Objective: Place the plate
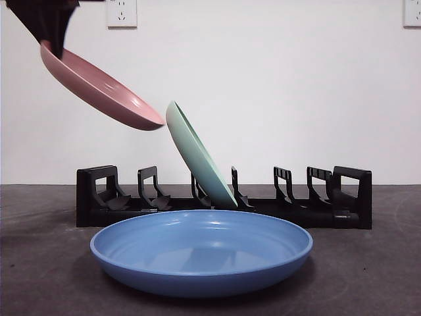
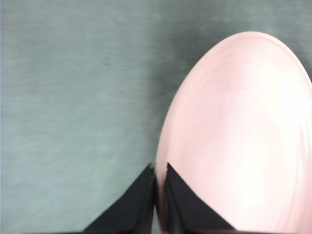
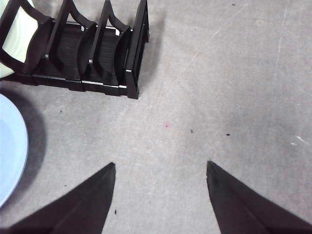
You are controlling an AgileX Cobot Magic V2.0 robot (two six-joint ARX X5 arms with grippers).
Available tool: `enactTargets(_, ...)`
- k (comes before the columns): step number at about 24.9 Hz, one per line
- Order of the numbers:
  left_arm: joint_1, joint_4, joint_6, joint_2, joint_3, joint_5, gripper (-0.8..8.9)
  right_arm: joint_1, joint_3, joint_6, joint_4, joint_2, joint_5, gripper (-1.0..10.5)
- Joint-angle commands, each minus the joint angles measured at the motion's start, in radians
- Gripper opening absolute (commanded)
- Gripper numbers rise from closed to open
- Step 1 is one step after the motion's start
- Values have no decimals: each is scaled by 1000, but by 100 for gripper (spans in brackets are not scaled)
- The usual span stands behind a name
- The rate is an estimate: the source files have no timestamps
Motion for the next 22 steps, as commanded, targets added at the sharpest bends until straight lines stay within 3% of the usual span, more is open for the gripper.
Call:
enactTargets(1, -1, -46, 24, 3, 72, -51, 16, 1, 12, -13, 5, 4, 3, 295)
enactTargets(5, -1, -119, 27, -9, 108, -103, 16, 1, 12, -13, 5, 4, 3, 295)
enactTargets(15, 21, -206, 29, -123, 86, -109, 16, 1, 12, -13, 3, 4, 3, 295)
enactTargets(22, 24, -66, 20, -363, -206, -86, 16, 1, 12, -13, 2, 4, 1, 295)
